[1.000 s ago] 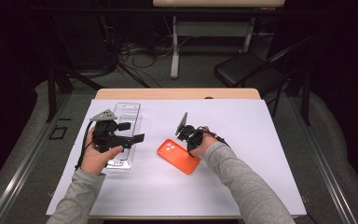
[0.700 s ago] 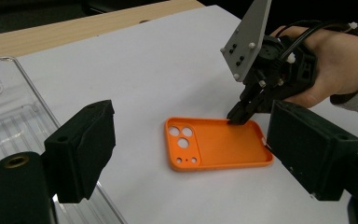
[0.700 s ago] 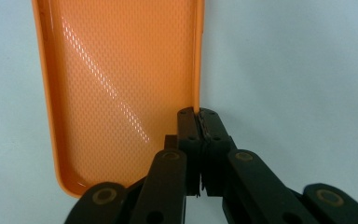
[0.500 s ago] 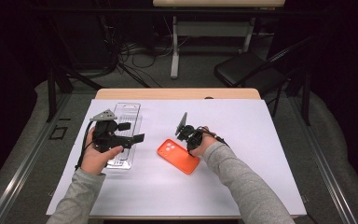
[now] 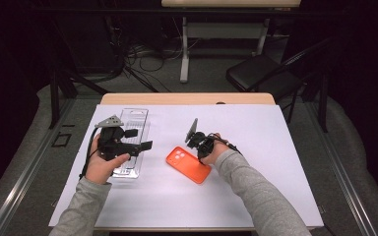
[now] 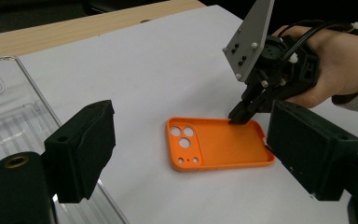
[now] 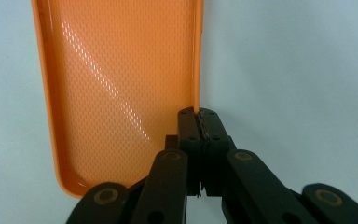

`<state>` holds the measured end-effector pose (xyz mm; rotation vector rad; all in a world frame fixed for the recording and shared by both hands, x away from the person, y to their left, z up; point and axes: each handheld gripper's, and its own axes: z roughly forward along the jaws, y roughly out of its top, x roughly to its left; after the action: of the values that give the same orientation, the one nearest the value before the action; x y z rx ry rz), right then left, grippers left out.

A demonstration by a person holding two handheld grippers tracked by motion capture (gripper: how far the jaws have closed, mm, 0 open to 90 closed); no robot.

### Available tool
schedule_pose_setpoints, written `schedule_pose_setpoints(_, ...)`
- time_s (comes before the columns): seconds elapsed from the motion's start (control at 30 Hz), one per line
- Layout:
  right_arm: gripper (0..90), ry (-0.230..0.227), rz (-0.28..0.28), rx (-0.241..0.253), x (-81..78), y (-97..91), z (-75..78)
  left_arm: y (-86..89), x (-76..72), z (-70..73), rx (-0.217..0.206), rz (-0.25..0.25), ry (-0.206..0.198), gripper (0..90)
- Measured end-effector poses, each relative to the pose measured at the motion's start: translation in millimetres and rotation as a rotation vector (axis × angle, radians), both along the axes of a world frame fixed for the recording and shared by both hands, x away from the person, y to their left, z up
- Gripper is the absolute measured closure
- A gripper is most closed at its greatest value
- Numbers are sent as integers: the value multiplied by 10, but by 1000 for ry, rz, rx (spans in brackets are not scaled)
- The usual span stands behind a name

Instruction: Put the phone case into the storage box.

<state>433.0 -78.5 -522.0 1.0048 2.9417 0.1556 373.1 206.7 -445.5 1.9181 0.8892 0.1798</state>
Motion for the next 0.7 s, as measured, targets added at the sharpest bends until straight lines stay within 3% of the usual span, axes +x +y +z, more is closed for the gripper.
schedule_pose_setpoints(0.7, 895, -33, -28, 65, -8, -104, 53, 2, 5, -13, -1, 3, 3, 157)
